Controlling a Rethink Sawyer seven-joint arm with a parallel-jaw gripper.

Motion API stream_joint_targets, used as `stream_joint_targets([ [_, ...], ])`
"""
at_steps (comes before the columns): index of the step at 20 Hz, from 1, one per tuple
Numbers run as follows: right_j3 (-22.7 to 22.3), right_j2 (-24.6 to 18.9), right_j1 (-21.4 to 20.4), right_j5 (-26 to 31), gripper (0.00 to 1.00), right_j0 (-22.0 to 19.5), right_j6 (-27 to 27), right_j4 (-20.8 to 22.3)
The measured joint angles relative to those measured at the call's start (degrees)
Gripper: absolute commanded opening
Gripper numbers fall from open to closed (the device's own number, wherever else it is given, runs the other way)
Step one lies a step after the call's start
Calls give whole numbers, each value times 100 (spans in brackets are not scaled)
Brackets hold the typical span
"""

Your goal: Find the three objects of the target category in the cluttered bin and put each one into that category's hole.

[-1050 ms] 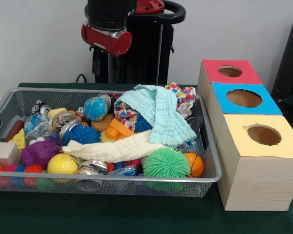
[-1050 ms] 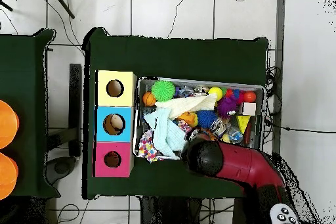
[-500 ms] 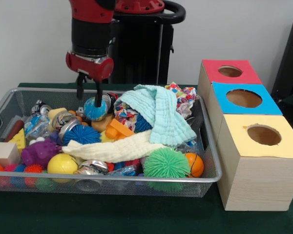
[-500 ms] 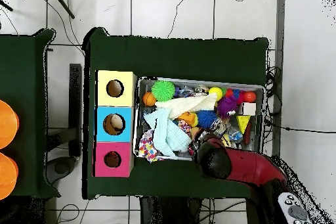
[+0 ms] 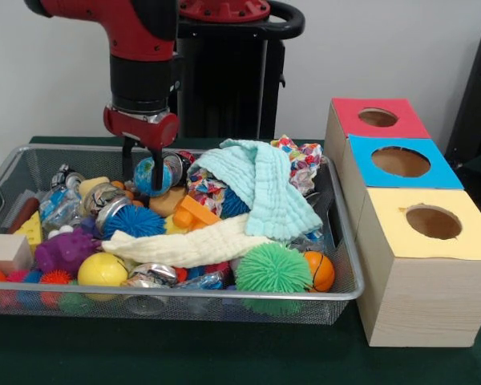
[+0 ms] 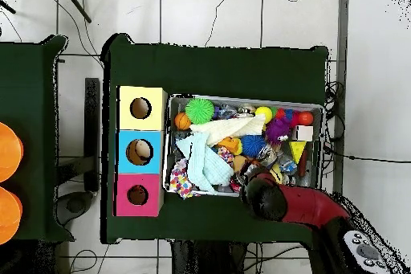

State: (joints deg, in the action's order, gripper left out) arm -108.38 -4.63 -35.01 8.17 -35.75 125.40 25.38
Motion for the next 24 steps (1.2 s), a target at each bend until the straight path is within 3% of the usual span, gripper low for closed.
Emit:
stream_joint_targets([
  [10,2,-14,47,-177,100,-175,0,389],
  [16,11,-1,195,-654,100,-256,0,671],
  [17,13,9,331,-1056,0,-253,0,785],
  [24,15,124,484,-1595,0,-183,0,811],
])
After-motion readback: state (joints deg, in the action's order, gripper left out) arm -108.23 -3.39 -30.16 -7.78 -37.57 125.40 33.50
